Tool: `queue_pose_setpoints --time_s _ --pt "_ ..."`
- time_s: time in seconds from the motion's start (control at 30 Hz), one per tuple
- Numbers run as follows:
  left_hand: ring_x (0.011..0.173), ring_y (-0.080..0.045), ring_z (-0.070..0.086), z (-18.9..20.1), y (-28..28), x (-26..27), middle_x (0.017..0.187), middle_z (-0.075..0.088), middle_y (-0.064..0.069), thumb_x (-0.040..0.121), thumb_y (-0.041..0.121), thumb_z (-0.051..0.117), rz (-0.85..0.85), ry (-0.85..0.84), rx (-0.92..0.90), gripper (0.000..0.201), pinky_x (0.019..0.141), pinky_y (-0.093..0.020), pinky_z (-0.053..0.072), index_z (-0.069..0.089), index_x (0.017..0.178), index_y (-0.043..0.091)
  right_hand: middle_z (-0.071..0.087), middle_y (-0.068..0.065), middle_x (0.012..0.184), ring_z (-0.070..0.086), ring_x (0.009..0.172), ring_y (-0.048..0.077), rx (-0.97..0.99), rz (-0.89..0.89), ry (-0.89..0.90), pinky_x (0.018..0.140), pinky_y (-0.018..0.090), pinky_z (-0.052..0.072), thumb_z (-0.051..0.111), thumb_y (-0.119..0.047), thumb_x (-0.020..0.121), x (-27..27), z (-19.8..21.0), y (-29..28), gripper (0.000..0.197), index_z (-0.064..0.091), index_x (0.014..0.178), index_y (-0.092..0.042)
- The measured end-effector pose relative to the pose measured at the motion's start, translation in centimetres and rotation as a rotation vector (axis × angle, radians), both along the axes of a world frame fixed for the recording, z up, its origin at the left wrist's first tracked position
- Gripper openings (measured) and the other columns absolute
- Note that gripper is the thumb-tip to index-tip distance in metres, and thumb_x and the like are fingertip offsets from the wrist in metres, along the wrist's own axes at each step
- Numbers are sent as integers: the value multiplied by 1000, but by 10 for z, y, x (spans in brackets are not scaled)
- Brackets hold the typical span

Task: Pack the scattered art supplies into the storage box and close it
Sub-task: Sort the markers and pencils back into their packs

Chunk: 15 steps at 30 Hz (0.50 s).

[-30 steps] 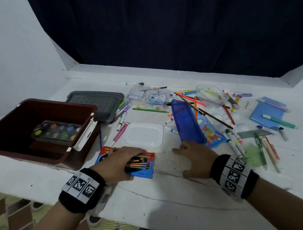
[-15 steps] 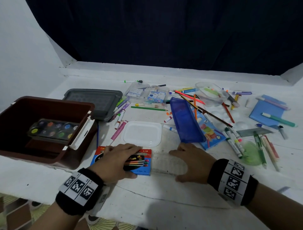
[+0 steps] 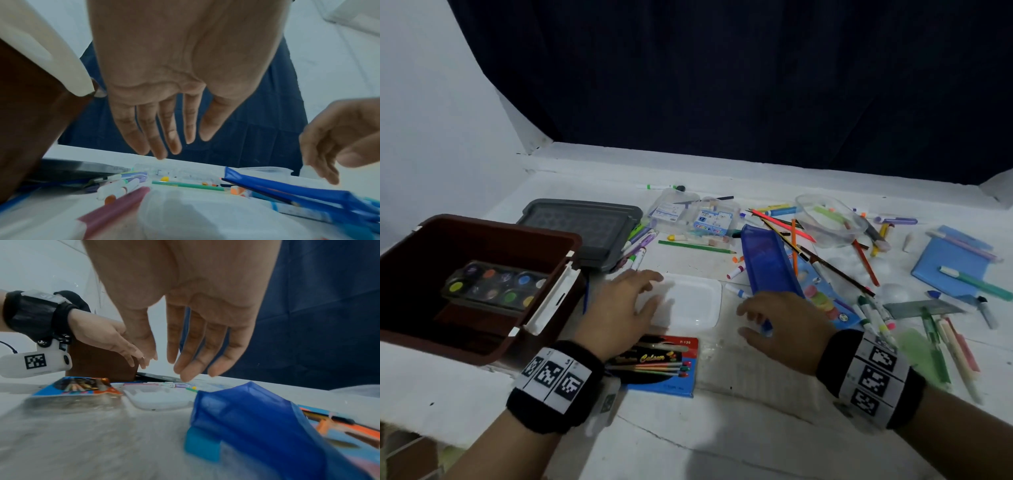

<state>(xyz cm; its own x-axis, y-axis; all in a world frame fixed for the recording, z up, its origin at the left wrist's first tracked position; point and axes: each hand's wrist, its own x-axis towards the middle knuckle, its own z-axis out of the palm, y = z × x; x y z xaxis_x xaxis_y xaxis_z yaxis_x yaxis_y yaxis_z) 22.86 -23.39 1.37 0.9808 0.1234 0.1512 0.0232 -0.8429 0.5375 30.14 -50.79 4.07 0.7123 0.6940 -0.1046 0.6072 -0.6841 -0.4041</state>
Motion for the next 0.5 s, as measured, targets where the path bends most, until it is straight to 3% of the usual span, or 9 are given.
queue_pose_setpoints --time_s 0.1,0.2,0.37,0.5 --pt "110 -30 62 0 11 34 121 62 -9 91 18 58 165 96 104 35 91 -45 53 60 126 20 62 -10 105 58 96 8 22 18 -47 89 32 51 59 -38 91 34 5 20 25 61 114 -28" --pt "113 -36 59 -3 17 59 126 60 -15 89 17 56 263 198 205 47 91 -47 53 54 137 19 62 -4 114 58 106 16 0 54 -74 92 34 48 55 -34 93 72 7 46 28 62 117 -22" --pt "117 -35 60 -14 23 82 132 60 -11 93 25 49 334 368 337 53 94 -42 50 43 146 28 58 4 129 52 120 23 -62 132 -124 99 36 44 50 -30 94 117 -1 93 36 58 127 -16" --pt "116 -33 59 -20 28 89 130 60 -8 95 34 50 347 409 438 49 91 -39 50 44 144 32 57 9 126 53 114 29 -163 217 -139 92 37 46 42 -20 97 143 -9 125 32 56 124 -12"
